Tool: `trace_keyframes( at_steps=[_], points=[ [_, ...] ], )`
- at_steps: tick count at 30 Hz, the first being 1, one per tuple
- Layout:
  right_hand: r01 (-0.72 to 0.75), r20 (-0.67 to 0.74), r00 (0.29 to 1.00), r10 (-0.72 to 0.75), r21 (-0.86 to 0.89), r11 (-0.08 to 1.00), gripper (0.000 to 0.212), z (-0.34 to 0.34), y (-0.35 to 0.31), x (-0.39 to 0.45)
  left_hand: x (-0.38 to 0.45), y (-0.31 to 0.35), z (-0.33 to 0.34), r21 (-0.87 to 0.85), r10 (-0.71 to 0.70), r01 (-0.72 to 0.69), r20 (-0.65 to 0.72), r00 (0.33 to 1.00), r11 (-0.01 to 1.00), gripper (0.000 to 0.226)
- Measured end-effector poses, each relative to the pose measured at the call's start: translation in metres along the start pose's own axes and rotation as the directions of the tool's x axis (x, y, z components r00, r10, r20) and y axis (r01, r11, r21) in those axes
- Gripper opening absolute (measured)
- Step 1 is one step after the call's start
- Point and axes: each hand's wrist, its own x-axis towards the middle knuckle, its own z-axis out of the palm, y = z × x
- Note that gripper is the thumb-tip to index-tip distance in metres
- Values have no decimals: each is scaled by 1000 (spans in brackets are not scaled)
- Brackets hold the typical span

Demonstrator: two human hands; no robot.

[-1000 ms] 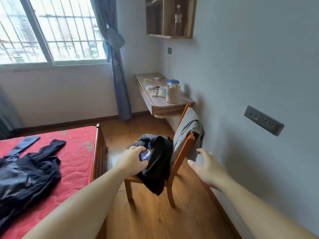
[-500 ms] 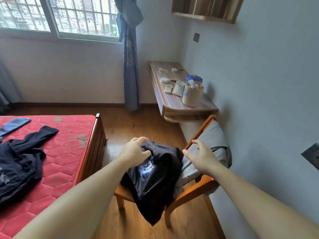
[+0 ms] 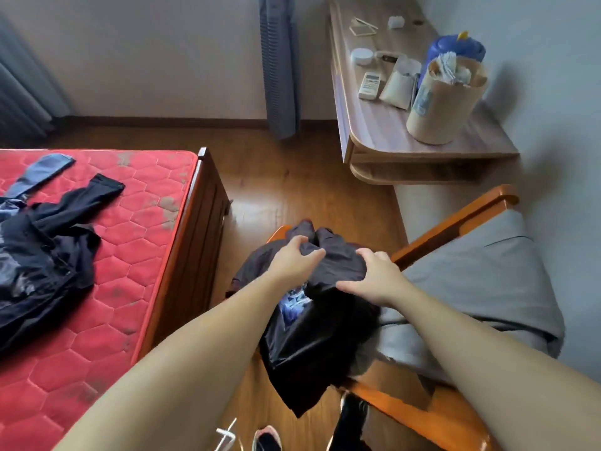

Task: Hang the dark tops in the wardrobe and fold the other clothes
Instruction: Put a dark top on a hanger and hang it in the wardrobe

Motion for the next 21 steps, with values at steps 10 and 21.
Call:
trace_keyframes(
  at_steps=[10,21],
  points=[
    [-73,44,996,71,40,997,47,94,37,86,80,-44,90,-474,-499,501,141,855,724,78],
    [181,-157,977,-147,229,956,34,34,-25,51,72,-3,30,-716,-420,493,299,857,495,20]
  ],
)
